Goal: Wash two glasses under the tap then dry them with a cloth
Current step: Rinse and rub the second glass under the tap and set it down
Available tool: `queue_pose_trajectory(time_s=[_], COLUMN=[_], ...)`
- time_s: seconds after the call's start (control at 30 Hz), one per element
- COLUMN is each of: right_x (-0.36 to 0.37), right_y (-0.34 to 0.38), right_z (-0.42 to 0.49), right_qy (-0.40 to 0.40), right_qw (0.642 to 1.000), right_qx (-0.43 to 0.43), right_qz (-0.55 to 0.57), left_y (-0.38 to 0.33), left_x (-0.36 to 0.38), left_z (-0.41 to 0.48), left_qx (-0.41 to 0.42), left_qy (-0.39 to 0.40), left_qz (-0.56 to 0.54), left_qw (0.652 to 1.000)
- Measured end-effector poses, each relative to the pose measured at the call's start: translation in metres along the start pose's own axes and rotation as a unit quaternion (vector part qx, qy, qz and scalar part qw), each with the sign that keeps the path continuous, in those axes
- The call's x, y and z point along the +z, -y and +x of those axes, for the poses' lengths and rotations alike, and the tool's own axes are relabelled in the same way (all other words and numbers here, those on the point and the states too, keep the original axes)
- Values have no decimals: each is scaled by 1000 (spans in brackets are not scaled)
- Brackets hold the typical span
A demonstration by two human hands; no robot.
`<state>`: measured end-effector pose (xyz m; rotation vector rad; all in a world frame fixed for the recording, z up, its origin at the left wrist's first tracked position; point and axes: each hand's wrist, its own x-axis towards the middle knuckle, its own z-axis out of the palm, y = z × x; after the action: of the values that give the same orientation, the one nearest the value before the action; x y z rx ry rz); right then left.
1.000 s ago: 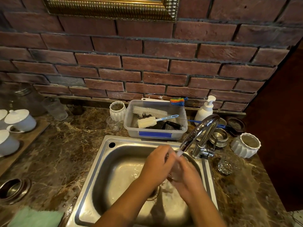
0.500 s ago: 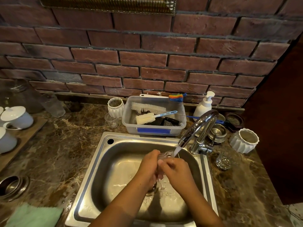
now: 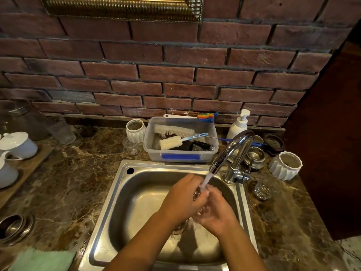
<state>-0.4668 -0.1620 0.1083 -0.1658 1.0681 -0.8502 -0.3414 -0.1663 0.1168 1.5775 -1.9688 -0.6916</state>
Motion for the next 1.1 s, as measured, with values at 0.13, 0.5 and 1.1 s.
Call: queue_pose_trajectory(time_s=[0.13,0.5,1.1], right_x=[0,-3,-2], right_y=[6,26,-41], right_z=[-2,-22,-35], right_qy=[-6,52,-81], right_qw=[972,749,986], right_qx=[-147,-359,-29], right_qz=[-185,-553,-143], left_y=[-1,10,-28], left_x=[5,-10,12], left_z=[-4,-38,-90], left_qx=[-138,-218,-412], left_qy=[17,197,18], left_qz=[-169,-612,-675], left_qw=[976,734,611])
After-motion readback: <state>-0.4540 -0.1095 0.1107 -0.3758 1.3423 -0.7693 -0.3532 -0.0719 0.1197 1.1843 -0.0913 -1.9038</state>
